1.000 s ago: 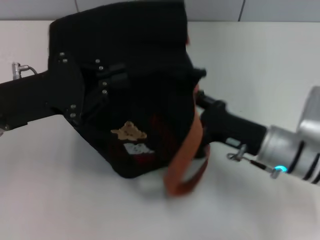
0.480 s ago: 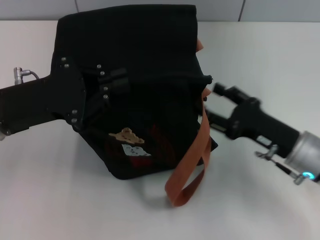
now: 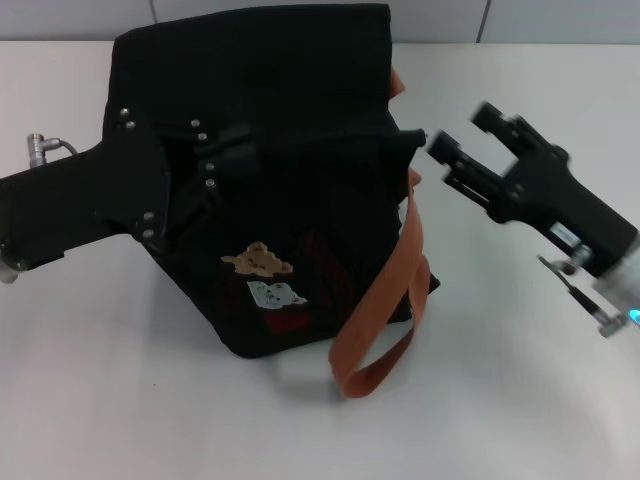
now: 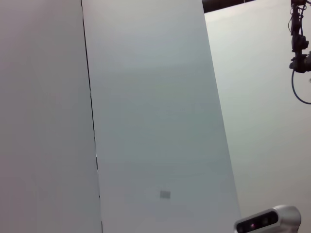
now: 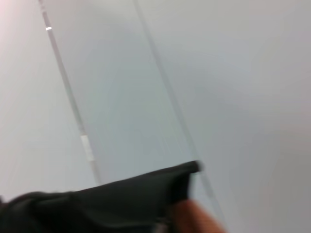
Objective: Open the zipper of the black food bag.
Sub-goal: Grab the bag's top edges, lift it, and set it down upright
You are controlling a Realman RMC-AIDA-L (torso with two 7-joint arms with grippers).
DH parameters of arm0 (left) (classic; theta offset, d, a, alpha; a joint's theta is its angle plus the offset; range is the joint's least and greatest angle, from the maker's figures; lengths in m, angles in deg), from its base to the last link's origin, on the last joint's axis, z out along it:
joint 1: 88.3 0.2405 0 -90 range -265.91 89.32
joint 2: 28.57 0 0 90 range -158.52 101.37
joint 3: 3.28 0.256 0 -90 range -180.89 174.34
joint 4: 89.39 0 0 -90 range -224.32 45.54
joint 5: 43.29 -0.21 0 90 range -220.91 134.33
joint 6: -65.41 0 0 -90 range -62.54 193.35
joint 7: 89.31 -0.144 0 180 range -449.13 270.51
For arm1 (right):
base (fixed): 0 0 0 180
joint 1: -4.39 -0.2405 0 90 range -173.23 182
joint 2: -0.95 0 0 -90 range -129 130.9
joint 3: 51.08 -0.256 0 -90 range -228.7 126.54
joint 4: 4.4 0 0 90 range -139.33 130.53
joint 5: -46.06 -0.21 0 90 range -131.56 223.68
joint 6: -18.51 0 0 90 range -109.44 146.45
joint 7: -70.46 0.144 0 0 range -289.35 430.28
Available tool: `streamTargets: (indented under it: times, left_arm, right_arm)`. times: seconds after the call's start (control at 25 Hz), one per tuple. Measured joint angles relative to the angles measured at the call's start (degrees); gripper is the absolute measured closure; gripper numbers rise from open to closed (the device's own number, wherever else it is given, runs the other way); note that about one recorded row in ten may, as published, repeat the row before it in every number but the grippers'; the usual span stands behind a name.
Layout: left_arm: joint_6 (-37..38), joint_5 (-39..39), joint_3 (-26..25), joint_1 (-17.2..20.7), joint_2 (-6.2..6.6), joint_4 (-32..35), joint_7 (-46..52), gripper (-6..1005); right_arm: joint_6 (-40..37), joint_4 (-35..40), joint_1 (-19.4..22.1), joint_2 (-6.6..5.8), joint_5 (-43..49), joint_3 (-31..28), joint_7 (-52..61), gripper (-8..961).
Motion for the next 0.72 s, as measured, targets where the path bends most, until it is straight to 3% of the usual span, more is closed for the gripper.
streamTargets:
  times: [0.24, 0.52, 0.72]
  left_arm:
    - [0.2, 0.6, 0.0, -0.4, -0.02, -1.2, -0.4, 940]
    - [0.0, 0.9, 0.0, -0.1, 0.09, -1.7, -0.6, 947]
    - [0.0, 0.9, 0.0, 0.1, 0.08, -1.8, -1.1, 959]
  right_arm:
    - [5.5, -3.8, -4.7, 0.21, 3.7, 2.7, -1.2, 118]
    - [-2.5, -0.6, 1.9, -0.17, 3.4, -4.1, -1.0, 120]
    - [-2.9, -0.8, 0.7, -0.02, 3.6, -5.5, -1.2, 121]
